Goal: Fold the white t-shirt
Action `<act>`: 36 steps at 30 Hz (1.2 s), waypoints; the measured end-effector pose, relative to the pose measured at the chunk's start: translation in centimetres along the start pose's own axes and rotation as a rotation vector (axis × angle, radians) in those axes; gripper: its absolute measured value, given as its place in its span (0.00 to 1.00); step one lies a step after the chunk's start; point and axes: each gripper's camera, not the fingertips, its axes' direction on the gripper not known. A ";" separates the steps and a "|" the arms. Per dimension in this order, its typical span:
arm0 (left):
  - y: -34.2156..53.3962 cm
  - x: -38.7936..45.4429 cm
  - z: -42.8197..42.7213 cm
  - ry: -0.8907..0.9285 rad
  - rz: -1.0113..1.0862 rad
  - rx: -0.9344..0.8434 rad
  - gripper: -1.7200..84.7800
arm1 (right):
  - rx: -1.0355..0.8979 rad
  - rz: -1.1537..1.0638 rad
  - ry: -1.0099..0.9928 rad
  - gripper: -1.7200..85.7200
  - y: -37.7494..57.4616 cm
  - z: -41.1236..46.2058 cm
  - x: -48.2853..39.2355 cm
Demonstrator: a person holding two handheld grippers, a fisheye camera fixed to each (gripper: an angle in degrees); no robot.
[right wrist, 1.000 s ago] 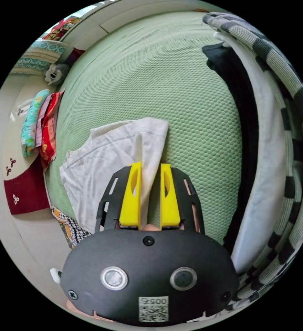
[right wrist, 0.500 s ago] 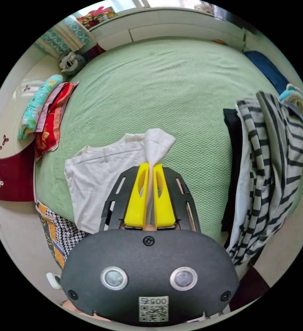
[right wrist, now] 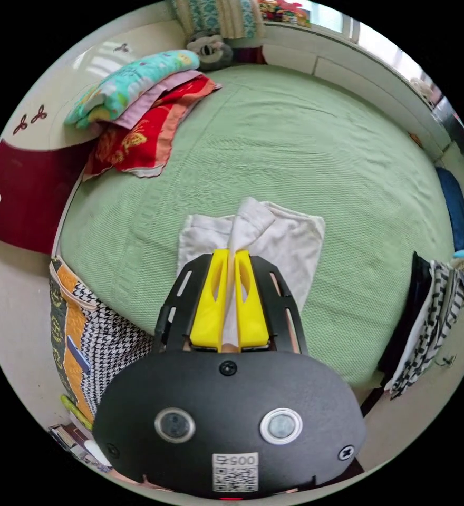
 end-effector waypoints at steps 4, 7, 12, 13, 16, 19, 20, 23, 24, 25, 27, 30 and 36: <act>-0.4 -4.4 4.3 -0.083 -0.095 -0.124 0.05 | -0.003 -0.088 -0.072 0.09 -0.2 1.2 -5.6; -0.6 -5.7 5.5 -0.080 -0.096 -0.155 0.05 | 0.002 -0.181 -0.065 0.10 1.9 1.5 -6.8; -0.7 -6.0 4.8 -0.060 -0.091 -0.156 0.05 | -0.002 -0.282 0.037 0.10 8.1 2.5 -4.9; -0.8 -6.0 4.4 -0.051 -0.087 -0.151 0.05 | -0.005 -0.310 0.079 0.10 9.9 3.0 -4.5; -1.5 -5.4 2.8 -0.043 -0.063 -0.131 0.05 | -0.068 -0.356 0.103 0.10 13.6 4.5 -4.5; -2.1 -4.6 1.3 -0.047 -0.041 -0.115 0.05 | -0.107 -0.398 0.097 0.10 16.5 5.6 -5.7; -2.3 -4.4 0.9 -0.049 -0.036 -0.112 0.05 | -0.104 -0.405 0.113 0.11 17.5 5.9 -6.2; -3.1 -3.1 -0.3 -0.047 -0.005 -0.107 0.05 | -0.107 -0.412 0.126 0.12 19.8 6.8 -7.1; -3.6 -2.5 -0.8 -0.040 0.006 -0.104 0.05 | -0.108 -0.412 0.127 0.13 20.2 7.0 -7.3; -4.1 -1.9 -1.4 -0.039 0.017 -0.094 0.05 | -0.123 -0.417 0.129 0.13 20.8 7.5 -7.7; -5.0 -1.1 -2.1 -0.046 0.030 -0.086 0.05 | -0.132 -0.422 0.159 0.13 21.4 8.2 -8.7; -6.2 0.2 -3.2 -0.063 0.053 -0.079 0.05 | -0.111 -0.431 0.205 0.13 21.7 8.7 -10.3; -6.2 0.7 -4.6 -0.090 0.061 -0.065 0.04 | -0.091 -0.351 0.272 0.04 22.0 8.9 -11.3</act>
